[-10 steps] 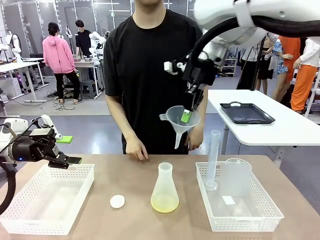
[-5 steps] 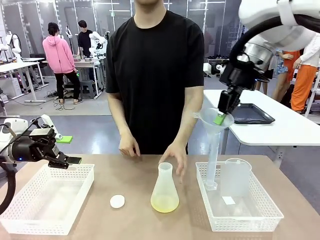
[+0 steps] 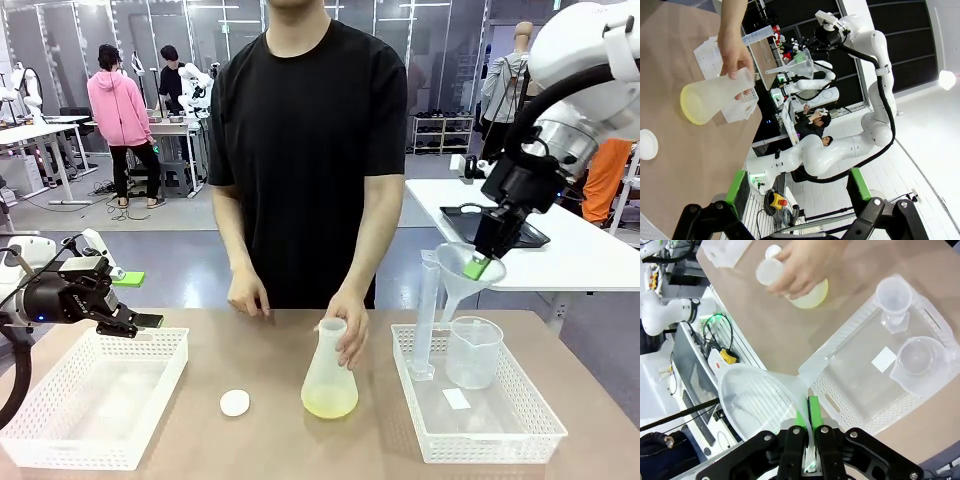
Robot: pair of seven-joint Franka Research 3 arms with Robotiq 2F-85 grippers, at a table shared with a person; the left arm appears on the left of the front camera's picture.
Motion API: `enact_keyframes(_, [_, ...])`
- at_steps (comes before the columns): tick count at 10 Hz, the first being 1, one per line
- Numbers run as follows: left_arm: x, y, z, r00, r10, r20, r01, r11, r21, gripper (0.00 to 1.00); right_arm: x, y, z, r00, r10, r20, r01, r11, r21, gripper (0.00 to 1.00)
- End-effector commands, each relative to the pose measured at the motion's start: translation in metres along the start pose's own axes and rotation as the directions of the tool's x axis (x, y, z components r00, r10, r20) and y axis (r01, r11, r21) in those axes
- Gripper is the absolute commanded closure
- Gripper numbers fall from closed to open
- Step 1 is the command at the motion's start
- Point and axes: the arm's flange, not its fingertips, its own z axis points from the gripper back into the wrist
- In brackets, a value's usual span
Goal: Prepare the solutions needed for the experiment.
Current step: Once the solution is in the Big flask , pick up the Plastic Funnel and place it back into the right Organizing basket.
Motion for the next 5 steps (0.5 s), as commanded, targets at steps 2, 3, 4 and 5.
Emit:
enact_keyframes(2, [0.0, -0.001, -0.001, 1.0, -0.002, 0.0, 0.002, 1.0, -0.005, 0.0, -0.027, -0.017, -0.021, 0.999, -0.012, 0.051, 0.01, 1.0, 0.027, 1.0])
enact_keyframes(3, [0.0, -0.001, -0.001, 1.0, -0.002, 0.0, 0.002, 1.0, -0.005, 0.0, -0.035, -0.024, -0.027, 0.998, -0.032, 0.046, 0.031, 0.999, 0.021, 1.0])
enact_keyframes(4, [0.0, -0.001, -0.001, 1.0, -0.002, 0.0, 0.002, 1.0, -0.005, 0.0, -0.043, -0.031, -0.03, 0.996, -0.062, 0.056, 0.061, 0.998, 0.025, 1.0])
enact_keyframes(5, [0.0, -0.001, -0.001, 1.0, -0.002, 0.0, 0.002, 1.0, -0.005, 0.0, -0.048, -0.036, -0.036, 0.997, -0.069, 0.044, 0.069, 0.998, 0.007, 1.0])
